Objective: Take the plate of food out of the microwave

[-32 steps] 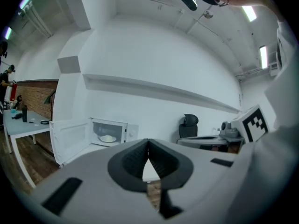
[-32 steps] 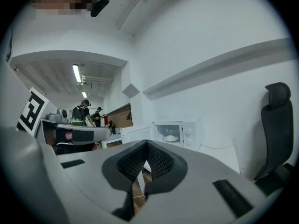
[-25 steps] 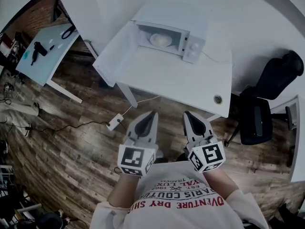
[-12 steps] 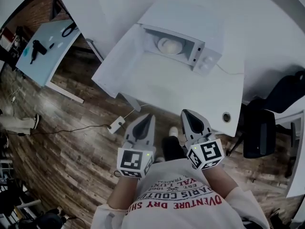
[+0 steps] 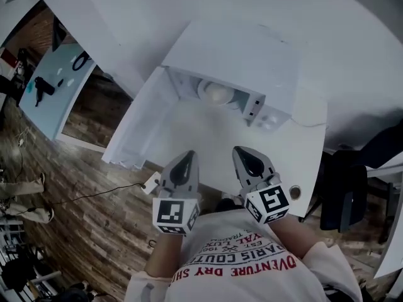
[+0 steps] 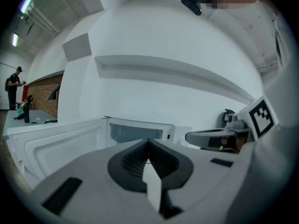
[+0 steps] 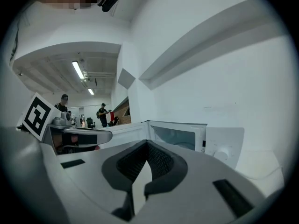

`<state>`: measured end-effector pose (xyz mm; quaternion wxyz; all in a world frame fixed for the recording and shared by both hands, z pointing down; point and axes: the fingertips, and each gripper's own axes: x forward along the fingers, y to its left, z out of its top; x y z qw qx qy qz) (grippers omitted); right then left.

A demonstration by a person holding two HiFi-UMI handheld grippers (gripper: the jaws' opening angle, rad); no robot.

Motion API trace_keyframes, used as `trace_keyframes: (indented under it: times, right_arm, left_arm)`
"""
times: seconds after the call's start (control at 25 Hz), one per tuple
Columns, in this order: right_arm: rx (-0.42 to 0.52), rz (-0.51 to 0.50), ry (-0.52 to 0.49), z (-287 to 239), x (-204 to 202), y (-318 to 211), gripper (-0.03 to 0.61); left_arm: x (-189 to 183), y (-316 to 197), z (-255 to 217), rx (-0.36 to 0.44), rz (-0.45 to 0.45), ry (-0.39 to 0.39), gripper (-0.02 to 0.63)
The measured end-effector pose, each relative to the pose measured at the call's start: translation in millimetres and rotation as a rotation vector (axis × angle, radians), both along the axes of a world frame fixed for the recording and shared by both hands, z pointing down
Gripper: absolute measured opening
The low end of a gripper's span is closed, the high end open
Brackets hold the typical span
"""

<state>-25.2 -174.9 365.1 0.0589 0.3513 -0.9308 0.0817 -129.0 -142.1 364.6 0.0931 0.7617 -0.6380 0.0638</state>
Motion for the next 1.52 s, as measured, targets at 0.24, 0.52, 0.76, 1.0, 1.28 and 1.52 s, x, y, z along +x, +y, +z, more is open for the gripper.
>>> trace_keyframes:
  times: [0.24,0.52,0.76,1.0,1.28,1.52]
  right_arm:
    - [-0.038,0.042,0.009,17,11,-64,0.003]
    - [-0.056,0.127,0.042,35,4,-120,0.003]
    - [-0.079,0.208,0.070,49,-7,-144,0.003]
    - [-0.121,0.254,0.106,72,-20,-157,0.003]
    - [-0.152,0.286,0.164,106,-34,-169,0.003]
    - [-0.173,0.306,0.213,123,-34,-169,0.003]
  left_arm:
    - [9,-61,17,-0.038,0.018,0.006,0.006]
    - [-1,-119,37,-0.082,0.056,0.059,0.006]
    - [-23,-154,76,-0.120,0.084,0.069,0.006]
    - [-33,-186,122,-0.178,0.137,0.174,0.006]
    - [-38,-224,173,-0.348,0.151,0.460,0.121]
    - [-29,-246,193,-0.446,0.141,0.631,0.163]
